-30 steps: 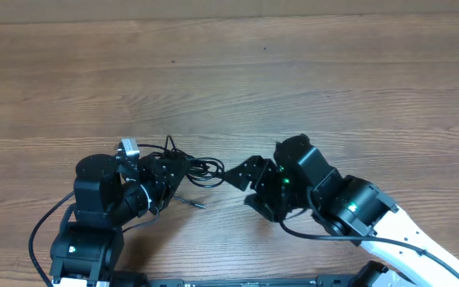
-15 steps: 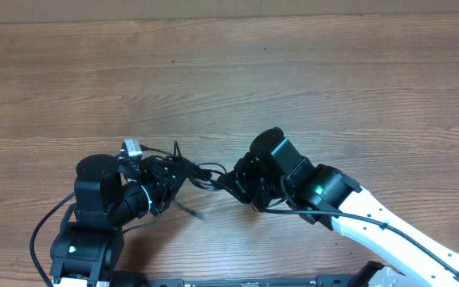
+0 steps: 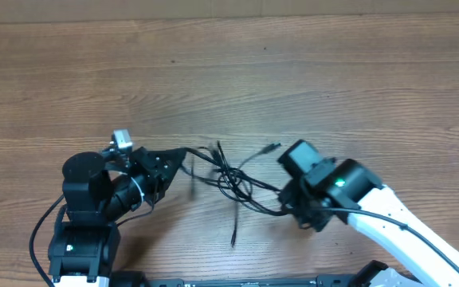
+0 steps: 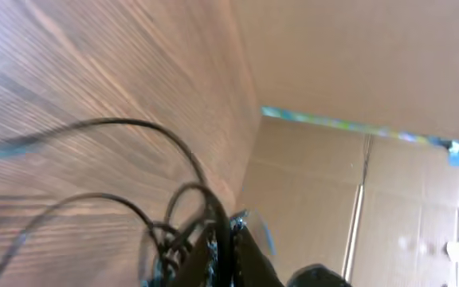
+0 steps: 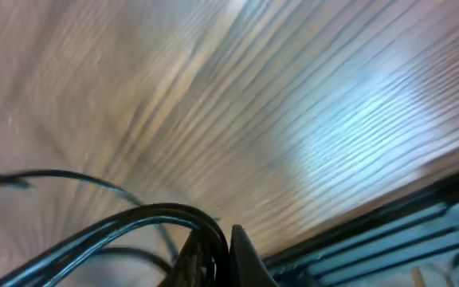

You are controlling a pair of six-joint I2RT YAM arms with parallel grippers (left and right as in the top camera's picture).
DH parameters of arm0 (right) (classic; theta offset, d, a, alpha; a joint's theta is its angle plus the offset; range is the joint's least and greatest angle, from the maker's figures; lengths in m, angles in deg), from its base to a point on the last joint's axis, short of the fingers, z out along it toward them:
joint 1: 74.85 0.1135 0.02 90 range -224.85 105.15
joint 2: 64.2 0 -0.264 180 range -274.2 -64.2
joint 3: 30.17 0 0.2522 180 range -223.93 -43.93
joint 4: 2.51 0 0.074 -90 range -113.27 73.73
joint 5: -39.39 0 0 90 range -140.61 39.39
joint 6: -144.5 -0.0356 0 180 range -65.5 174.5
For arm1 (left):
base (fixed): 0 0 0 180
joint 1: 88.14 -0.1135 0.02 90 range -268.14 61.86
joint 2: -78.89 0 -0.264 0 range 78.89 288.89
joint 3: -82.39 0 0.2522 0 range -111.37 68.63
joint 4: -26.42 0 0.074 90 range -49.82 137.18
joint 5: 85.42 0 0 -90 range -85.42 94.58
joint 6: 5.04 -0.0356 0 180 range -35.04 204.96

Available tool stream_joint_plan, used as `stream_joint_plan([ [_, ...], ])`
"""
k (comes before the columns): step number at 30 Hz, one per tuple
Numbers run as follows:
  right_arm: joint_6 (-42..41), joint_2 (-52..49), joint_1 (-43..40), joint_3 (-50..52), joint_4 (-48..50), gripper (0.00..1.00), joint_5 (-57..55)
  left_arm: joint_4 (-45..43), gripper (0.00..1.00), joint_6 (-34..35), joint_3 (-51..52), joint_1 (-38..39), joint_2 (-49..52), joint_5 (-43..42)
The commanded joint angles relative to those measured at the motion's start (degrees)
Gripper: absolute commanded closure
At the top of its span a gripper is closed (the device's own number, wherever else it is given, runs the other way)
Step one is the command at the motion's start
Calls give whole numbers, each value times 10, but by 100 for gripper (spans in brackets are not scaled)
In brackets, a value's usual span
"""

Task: Untangle cables

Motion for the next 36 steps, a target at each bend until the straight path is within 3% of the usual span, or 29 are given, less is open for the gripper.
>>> stream_joint_plan([
  [1, 5, 39, -51, 13, -53, 96, -137, 22, 96, -1, -11, -60, -8, 56],
  [5, 42, 97, -104, 12, -50, 96, -147, 91, 96, -1, -11, -98, -8, 95],
  [11, 221, 182, -148, 12, 39, 96, -59, 167, 92, -10, -11, -130, -8, 118],
  [14, 324, 197, -146, 12, 110, 96, 74, 168, 73, -37, -11, -130, -8, 101],
  [18, 454, 195, -146, 12, 221, 96, 311, 168, 27, -80, -11, -130, -7, 35],
  [22, 461, 186, -146, 12, 261, 96, 341, 168, 0, -136, -11, -130, -7, -37],
  [25, 462, 180, -146, 12, 274, 96, 363, 160, 1, -204, -11, -129, -7, -105],
  [31, 458, 163, -146, 13, 321, 96, 458, 134, 0, -408, -11, -129, -7, -272],
  [33, 401, 148, -146, 13, 323, 96, 460, 138, 1, -464, -10, -115, -7, -269],
  [36, 326, 125, -146, 13, 322, 96, 461, 138, 0, -481, -10, -80, -7, -222],
])
